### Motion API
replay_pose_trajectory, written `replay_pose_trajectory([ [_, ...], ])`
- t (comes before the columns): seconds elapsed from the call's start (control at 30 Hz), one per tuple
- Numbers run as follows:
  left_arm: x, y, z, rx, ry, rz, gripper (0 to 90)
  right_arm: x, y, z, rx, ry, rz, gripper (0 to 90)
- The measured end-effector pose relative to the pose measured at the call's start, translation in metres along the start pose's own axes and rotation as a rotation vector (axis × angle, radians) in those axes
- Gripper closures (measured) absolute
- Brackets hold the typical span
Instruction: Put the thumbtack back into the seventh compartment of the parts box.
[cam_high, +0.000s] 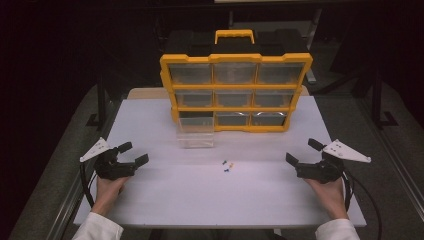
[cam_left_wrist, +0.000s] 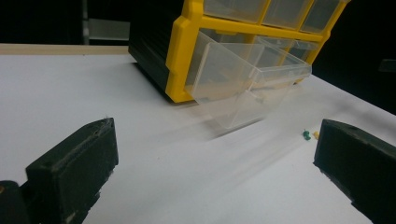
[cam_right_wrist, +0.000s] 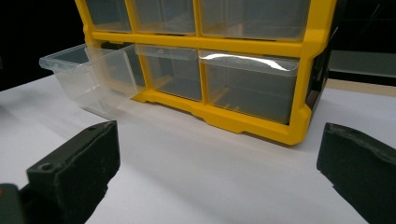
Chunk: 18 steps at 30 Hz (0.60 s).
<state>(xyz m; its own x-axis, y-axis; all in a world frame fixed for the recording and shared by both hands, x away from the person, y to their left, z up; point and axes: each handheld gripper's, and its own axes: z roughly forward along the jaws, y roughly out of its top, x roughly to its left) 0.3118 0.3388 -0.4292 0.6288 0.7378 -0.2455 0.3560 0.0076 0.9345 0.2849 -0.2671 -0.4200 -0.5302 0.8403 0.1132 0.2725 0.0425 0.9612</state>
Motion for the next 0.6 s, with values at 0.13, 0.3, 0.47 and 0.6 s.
replay_pose_trajectory([
  [0.13,0.000,0.000,0.002,0.005,-0.002,0.007,0.0,-0.001,-0.001,0.001,0.003,-0.001,0.001,0.0],
  [0.3,-0.001,0.000,0.004,0.015,-0.007,0.005,0.0,0.000,-0.001,0.002,0.010,0.002,0.000,0.0],
  [0.47,-0.004,0.001,0.008,0.016,-0.008,0.001,0.0,0.002,-0.002,0.003,0.018,0.005,-0.022,0.0],
  [0.6,-0.006,0.007,0.011,0.031,-0.007,0.016,0.0,0.002,-0.002,0.003,0.014,0.013,-0.022,0.0],
])
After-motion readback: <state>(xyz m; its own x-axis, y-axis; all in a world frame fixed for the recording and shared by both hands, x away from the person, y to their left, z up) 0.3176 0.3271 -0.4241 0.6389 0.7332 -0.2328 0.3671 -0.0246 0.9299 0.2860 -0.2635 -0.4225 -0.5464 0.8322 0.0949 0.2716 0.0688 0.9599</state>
